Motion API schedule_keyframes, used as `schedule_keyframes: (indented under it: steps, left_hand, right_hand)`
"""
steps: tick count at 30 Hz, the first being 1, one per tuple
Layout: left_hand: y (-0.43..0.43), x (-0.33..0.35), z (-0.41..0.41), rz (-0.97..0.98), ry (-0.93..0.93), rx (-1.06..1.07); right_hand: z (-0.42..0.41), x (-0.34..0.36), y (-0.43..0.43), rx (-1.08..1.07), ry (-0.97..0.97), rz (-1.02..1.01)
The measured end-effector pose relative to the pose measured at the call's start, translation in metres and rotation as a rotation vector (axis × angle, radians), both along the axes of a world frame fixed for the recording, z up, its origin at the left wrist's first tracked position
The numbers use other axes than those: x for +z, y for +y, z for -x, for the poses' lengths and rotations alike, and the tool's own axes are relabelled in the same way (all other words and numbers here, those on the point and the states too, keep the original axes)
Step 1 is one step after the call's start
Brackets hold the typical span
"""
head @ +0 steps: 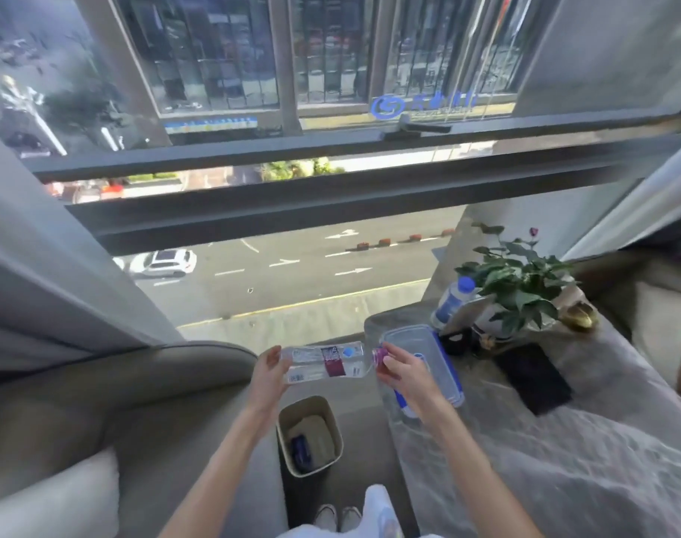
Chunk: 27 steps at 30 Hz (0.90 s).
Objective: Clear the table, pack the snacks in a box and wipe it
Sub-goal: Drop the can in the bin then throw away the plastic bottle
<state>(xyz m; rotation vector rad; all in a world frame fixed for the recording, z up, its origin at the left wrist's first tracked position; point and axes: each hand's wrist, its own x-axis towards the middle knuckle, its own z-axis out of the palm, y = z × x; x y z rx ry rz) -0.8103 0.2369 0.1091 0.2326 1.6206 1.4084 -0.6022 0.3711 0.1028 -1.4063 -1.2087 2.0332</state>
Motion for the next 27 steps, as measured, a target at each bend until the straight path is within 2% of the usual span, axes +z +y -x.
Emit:
schedule_keyframes:
  steps: [5, 10, 14, 19, 23, 27]
  left_hand:
    - [-0.009, -0.022, 0.023, 0.089, 0.022, 0.051]
    - [-0.01, -0.094, 0.042, 0.267, -0.054, 0.05]
    - [0.006, -0.198, 0.057, 0.359, -0.01, -0.064]
    - [0.027, -0.399, 0.076, 0.516, 0.053, -0.226]
    - [0.039, -0.541, 0.084, 0.645, 0.113, -0.359]
    - [0.048, -0.645, 0.082, 0.746, 0.138, -0.56]
  right_hand:
    - [0.037, -0.021, 0.003, 0.038, -0.083, 0.035]
    - [0.064, -0.086, -0.011, -0.002, -0.251, 0.128]
    - [0.084, -0.181, -0.016, -0.049, -0.325, 0.281]
    - [0.089, -0.374, -0.026, -0.166, -0.384, 0.558]
    - [0.095, -0.507, -0.031, -0.153, -0.42, 0.628]
    - [0.103, -0.611, -0.037, -0.123, -0.419, 0.735]
